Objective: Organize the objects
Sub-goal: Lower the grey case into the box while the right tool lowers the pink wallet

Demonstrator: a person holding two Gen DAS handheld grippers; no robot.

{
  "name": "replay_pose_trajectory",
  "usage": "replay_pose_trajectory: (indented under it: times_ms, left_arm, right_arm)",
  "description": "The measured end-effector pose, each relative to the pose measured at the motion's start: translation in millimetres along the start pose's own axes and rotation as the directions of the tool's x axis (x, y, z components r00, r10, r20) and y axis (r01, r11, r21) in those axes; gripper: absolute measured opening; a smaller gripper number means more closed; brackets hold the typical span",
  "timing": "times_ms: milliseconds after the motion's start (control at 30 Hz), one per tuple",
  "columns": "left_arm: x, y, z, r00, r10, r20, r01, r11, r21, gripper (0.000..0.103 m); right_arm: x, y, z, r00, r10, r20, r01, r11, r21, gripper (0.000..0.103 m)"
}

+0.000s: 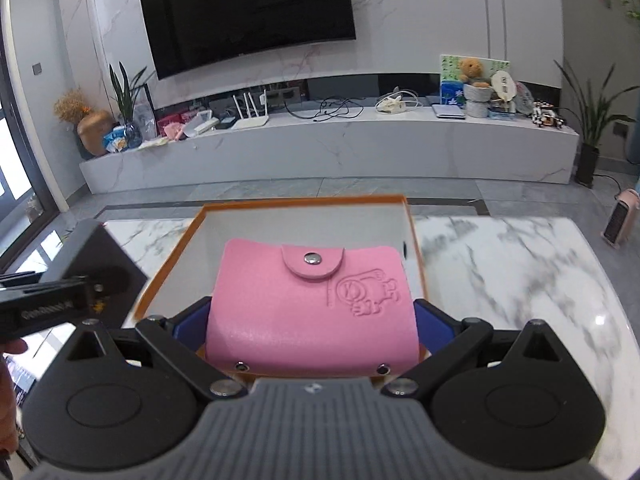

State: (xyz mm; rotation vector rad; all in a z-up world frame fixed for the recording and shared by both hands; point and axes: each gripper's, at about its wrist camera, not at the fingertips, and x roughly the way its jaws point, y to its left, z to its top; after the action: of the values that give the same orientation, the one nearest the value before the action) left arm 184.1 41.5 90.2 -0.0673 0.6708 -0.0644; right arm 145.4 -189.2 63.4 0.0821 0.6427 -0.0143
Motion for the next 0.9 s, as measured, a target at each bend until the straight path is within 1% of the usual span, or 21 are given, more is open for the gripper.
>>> replay_pose_trajectory:
  times_ms: [133,267,400,433,567,600,700,800,900]
  left_arm:
    - [56.6,-8.6,18.9,0.998,-0.011,-0.057,0.012,1.0,0.023,0.041]
    - [107.9,-12.2,23.9,0.99,-0.03,-0.14,0.033,0.999,0.016,0.041]
    - [144.1,-18.6,23.6,0.98,-0.012,-0.201,0.021,0.999,0.045,0.041]
    - [150.9,-19.7,22.4,0.975,-0.013,-0.22,0.024,0.999,0.049,0.041]
    - [175.4,-22.0,20.8,0.947,-0.017,-0.319,0.034,0.998,0.047,0.041]
    - [178.8,-22.6,20.2,0.942,-0.014,-0.335,0.033,0.998,0.052,0.041]
    - [186.0,-23.6,18.0,0.928,-0.009,-0.372,0.034,0.997,0.063,0.041]
    - [189.9,-23.6,14.6,0.92,0.008,-0.392,0.026,0.996,0.08,0.041]
    - [197.1,-24.4,14.7,0.908,0.013,-0.419,0.028,0.995,0.092,0.041]
  right_arm:
    - [57.7,-4.0,22.2,0.997,-0.014,-0.076,0.011,0.999,-0.033,0.101]
    - [110.3,-12.1,26.9,0.987,-0.02,-0.162,0.013,0.999,-0.043,0.101]
    - [149.1,-15.8,28.6,0.971,-0.014,-0.239,0.0,0.998,-0.057,0.101]
    - [157.4,-14.4,28.4,0.966,-0.018,-0.257,0.0,0.998,-0.069,0.101]
    - [184.7,-10.7,25.1,0.943,-0.039,-0.331,0.003,0.994,-0.11,0.101]
    - [189.8,-7.9,24.6,0.938,-0.057,-0.342,0.011,0.991,-0.137,0.101]
    - [200.6,-3.7,25.5,0.919,-0.099,-0.381,0.024,0.98,-0.196,0.101]
    - [207.3,2.0,27.9,0.903,-0.116,-0.413,0.015,0.97,-0.241,0.101]
    - [217.2,6.1,29.9,0.879,-0.123,-0.461,-0.008,0.963,-0.271,0.101]
